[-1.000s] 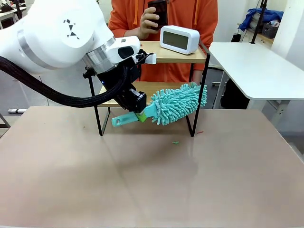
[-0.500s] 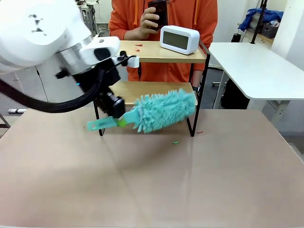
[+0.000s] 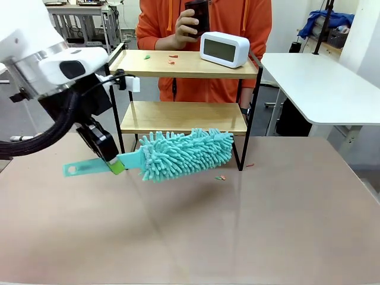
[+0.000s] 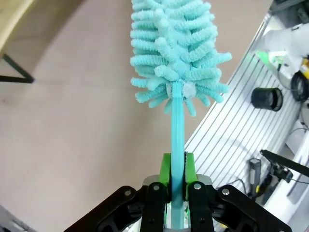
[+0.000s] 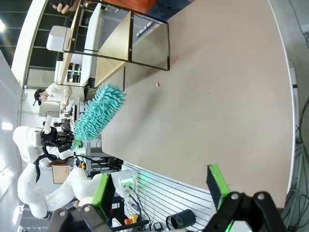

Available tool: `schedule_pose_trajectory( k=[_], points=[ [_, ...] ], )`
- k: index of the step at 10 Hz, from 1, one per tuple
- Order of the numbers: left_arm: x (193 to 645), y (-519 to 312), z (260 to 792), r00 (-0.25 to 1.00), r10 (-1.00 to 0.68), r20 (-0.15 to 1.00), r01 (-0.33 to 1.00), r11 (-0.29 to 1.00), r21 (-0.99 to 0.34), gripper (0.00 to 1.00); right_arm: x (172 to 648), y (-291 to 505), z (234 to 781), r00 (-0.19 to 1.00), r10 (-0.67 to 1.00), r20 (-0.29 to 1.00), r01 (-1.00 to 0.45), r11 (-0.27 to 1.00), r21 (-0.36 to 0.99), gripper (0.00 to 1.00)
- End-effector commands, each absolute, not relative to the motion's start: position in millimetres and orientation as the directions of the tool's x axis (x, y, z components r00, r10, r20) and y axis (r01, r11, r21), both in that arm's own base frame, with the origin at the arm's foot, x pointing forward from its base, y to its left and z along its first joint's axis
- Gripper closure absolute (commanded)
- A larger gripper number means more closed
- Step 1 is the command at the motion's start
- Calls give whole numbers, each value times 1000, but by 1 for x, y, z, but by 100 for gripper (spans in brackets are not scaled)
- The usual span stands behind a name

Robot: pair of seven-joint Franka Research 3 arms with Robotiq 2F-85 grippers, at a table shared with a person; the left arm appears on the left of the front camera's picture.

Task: Clean the shelf.
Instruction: Clean the specific tier of the Shelf with the Duster once objects are removed.

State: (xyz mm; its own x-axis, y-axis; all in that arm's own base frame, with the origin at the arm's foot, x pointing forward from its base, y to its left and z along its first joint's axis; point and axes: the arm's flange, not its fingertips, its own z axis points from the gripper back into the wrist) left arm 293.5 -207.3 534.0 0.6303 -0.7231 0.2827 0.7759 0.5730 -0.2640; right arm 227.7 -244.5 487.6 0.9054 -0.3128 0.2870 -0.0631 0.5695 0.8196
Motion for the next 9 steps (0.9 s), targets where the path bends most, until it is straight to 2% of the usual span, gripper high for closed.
schedule_pose_trajectory(
  k=[1, 4, 6, 8, 9],
  points=[
    [289, -197, 534, 632, -702, 329, 775, 572, -269, 87, 229, -244, 488, 900, -306, 311, -90, 568, 818, 0],
    [260, -127, 570, 607, -701, 375, 795, 525, -304, 87, 229, -244, 488, 900, -306, 311, -90, 568, 818, 0],
    [221, -38, 593, 669, -606, 429, 739, 606, -295, 87, 229, -244, 488, 900, -306, 311, -90, 568, 818, 0],
    [181, 23, 593, 708, -555, 438, 698, 647, -308, 87, 229, -244, 488, 900, -306, 311, -90, 568, 818, 0],
    [165, 49, 591, 753, -461, 469, 638, 687, -348, 87, 229, -244, 488, 900, -306, 311, -90, 568, 818, 0]
  ],
)
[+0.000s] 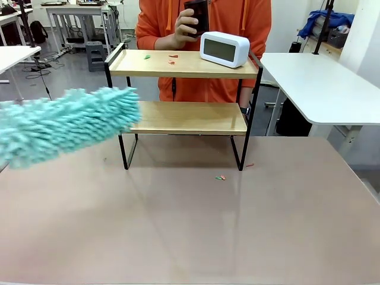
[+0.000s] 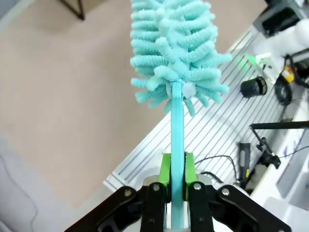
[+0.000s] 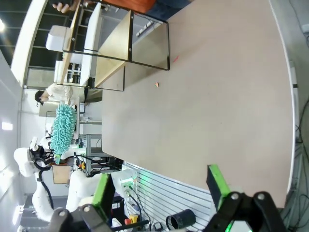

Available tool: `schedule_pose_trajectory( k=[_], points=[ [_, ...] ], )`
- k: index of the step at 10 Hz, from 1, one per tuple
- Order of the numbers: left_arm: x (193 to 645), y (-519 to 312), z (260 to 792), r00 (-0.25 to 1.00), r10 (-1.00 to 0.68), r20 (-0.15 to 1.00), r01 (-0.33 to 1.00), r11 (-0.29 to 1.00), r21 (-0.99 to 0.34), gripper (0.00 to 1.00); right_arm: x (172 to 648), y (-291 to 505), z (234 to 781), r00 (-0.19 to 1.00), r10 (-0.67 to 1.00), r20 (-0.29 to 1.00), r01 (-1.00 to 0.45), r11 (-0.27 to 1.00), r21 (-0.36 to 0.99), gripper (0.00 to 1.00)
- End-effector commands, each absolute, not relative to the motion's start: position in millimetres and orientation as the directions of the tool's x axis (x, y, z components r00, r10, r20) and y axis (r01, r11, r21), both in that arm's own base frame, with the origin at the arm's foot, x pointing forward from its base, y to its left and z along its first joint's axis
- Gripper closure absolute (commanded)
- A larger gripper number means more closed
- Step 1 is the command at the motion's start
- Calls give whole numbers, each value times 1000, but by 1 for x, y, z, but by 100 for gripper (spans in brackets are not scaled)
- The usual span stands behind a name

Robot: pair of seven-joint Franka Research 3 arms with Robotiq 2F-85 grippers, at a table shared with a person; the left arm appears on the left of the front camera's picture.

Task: Clean the shelf.
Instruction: Clean the specific tier of the Shelf with the Duster once objects are removed, then clean the remaining tier of the Shelf with the Duster once objects are removed.

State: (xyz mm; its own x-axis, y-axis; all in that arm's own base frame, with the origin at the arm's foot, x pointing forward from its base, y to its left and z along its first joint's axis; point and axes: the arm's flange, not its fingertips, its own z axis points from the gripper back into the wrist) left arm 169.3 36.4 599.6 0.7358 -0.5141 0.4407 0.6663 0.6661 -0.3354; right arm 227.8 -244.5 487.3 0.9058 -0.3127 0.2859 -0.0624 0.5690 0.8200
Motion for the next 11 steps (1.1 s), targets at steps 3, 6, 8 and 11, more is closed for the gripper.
schedule_pose_trajectory(
  k=[3, 6, 8, 11],
  points=[
    [152, 130, 570, 835, 27, 550, 342, 758, -556, 87, 229, -244, 488, 900, -306, 311, -90, 568, 818, 0],
    [193, 150, 549, 836, 200, 511, 242, 702, -670, 87, 229, -244, 488, 900, -306, 311, -90, 568, 818, 0],
    [232, 142, 532, 879, 190, 438, 215, 660, -720, 87, 229, -244, 488, 900, -306, 311, -90, 568, 818, 0],
    [190, 167, 547, 851, 224, 475, 191, 710, -677, 87, 229, -244, 488, 900, -306, 311, -90, 568, 818, 0]
  ],
)
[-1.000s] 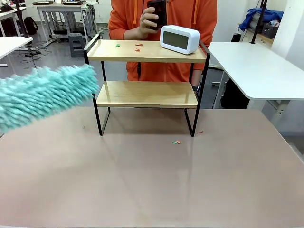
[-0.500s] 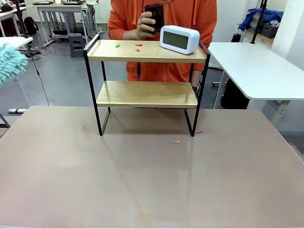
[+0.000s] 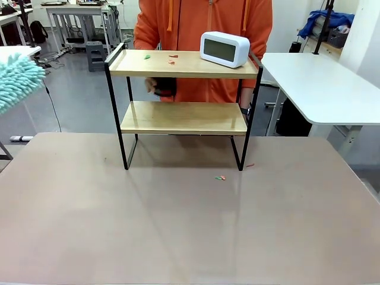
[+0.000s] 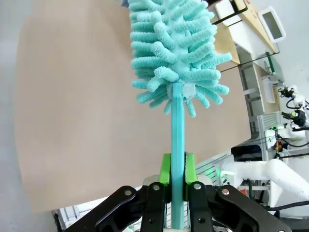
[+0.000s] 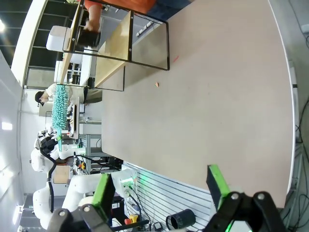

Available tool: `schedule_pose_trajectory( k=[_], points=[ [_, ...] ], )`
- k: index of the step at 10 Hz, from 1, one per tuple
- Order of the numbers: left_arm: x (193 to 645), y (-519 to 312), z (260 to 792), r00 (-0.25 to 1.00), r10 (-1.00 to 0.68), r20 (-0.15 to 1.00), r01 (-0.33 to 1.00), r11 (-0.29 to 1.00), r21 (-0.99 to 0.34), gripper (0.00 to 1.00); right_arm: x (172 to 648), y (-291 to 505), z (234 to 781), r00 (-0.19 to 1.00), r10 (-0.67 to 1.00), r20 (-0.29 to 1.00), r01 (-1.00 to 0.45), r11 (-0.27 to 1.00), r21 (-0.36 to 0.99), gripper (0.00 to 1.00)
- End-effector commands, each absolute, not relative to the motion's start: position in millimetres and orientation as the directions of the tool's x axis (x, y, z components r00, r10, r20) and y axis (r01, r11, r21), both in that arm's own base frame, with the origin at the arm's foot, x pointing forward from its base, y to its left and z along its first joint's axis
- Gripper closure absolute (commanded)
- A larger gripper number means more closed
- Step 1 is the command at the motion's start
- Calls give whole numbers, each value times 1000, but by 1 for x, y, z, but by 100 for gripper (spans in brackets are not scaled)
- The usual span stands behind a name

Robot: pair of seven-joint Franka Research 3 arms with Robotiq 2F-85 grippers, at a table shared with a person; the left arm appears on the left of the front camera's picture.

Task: Clean the shelf.
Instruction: Clean the remaining tier of the Shelf with the Duster once objects are removed.

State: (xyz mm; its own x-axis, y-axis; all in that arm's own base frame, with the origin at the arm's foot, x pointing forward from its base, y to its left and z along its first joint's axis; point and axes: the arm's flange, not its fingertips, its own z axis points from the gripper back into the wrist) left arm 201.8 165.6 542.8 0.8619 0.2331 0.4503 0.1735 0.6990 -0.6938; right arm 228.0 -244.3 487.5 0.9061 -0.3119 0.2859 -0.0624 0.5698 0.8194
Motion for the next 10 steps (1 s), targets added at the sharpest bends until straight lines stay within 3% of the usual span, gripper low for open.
schedule_pose_trajectory(
  k=[1, 10],
  points=[
    [190, 167, 547, 851, 224, 475, 191, 710, -677, 87, 229, -244, 488, 900, -306, 311, -90, 568, 818, 0],
    [190, 167, 547, 851, 224, 475, 191, 710, -677, 87, 229, -244, 488, 900, -306, 311, -90, 568, 818, 0]
  ],
)
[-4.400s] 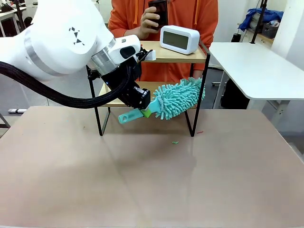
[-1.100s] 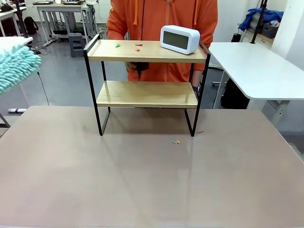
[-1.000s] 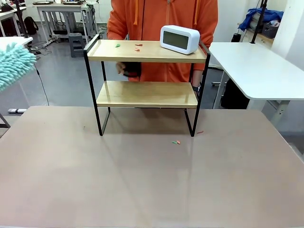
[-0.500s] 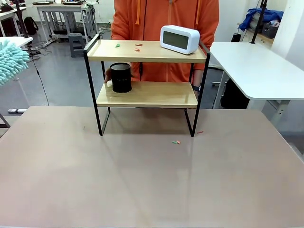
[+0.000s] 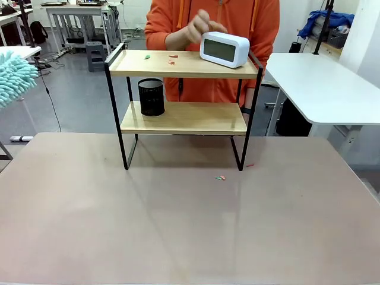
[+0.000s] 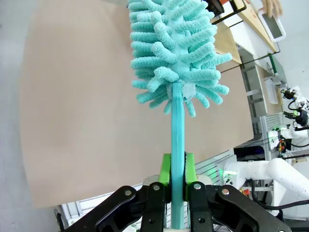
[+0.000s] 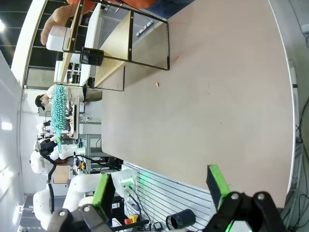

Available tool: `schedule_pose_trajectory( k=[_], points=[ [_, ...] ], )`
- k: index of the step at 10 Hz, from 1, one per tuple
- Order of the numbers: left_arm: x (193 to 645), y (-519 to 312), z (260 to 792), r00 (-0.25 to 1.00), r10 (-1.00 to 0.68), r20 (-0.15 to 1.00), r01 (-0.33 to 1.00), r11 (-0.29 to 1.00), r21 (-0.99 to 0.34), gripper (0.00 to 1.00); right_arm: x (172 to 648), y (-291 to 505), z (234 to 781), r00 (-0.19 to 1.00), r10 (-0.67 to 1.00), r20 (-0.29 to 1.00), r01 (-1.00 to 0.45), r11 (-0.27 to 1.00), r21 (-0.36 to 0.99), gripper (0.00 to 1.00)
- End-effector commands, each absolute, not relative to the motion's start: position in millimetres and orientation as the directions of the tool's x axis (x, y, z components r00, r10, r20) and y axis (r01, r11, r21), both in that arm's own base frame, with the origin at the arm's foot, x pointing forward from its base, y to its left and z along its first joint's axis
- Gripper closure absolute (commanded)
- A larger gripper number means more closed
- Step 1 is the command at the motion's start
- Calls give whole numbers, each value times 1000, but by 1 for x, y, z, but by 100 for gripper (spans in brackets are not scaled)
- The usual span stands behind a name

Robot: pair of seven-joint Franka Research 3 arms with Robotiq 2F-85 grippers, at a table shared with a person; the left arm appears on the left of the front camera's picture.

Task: Clean the shelf.
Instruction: Clean the remaining tier of the Shelf with the Duster once objects are removed.

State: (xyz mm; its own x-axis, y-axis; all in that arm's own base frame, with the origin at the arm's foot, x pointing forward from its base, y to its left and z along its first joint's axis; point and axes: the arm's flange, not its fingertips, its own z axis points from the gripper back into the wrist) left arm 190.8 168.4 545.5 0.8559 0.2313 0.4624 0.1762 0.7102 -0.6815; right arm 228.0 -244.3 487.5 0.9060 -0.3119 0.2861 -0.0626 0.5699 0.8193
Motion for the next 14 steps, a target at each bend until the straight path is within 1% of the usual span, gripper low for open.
schedule_pose_trajectory(
  k=[1, 6, 7, 8, 9, 10, 11, 12, 13, 14],
  points=[
    [190, 167, 547, 851, 224, 475, 191, 710, -677, 87, 229, -244, 488, 900, -306, 311, -90, 568, 818, 0],
    [191, 168, 545, 856, 231, 463, 176, 710, -681, 87, 229, -244, 488, 900, -306, 311, -90, 568, 818, 0],
    [197, 152, 575, 824, 279, 493, 146, 736, -661, 87, 229, -244, 488, 900, -306, 311, -90, 568, 818, 0],
    [206, 138, 611, 772, 361, 523, 96, 747, -657, 87, 229, -244, 488, 900, -306, 311, -90, 568, 818, 0],
    [220, 122, 643, 745, 359, 562, 124, 753, -646, 87, 229, -244, 488, 900, -306, 311, -90, 568, 818, 0],
    [240, 96, 673, 744, 329, 581, 147, 768, -623, 87, 229, -244, 488, 900, -306, 311, -90, 568, 818, 0],
    [260, 69, 692, 754, 279, 594, 171, 791, -587, 87, 229, -244, 488, 900, -306, 311, -90, 568, 818, 0],
    [280, 39, 706, 775, 262, 575, 156, 802, -576, 87, 229, -244, 488, 900, -306, 311, -90, 568, 818, 0],
    [299, 7, 714, 773, 281, 568, 114, 820, -561, 87, 229, -244, 488, 900, -306, 311, -90, 568, 818, 0],
    [315, -22, 718, 776, 276, 567, 107, 828, -550, 87, 229, -244, 488, 900, -306, 311, -90, 568, 818, 0]
  ],
)
